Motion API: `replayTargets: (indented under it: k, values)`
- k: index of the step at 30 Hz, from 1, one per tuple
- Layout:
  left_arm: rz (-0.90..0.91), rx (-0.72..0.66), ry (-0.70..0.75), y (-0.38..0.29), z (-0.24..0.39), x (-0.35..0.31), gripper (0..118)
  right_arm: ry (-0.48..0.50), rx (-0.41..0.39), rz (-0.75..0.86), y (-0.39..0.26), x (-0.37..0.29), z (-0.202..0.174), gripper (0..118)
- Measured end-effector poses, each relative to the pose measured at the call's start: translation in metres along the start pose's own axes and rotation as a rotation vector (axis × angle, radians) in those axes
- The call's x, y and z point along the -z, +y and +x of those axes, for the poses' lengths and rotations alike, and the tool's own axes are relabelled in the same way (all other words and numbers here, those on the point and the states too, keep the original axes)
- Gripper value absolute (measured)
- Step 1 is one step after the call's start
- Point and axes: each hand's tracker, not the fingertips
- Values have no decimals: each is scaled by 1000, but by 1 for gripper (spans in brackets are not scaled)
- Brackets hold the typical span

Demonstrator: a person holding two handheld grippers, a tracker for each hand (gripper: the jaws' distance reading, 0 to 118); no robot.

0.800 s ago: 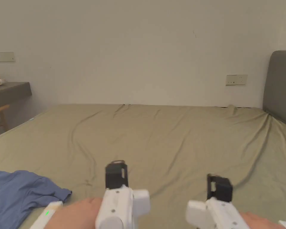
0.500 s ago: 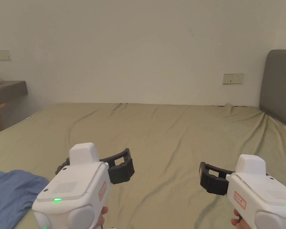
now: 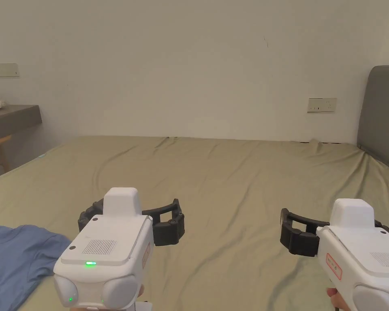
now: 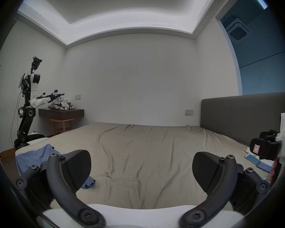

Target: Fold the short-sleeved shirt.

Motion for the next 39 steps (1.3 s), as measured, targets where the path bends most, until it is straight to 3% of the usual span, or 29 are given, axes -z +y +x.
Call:
replayTargets:
  k: [39]
  values:
    - [12, 1, -8, 6, 4, 7, 118, -19, -34, -1, 8, 7, 0, 118]
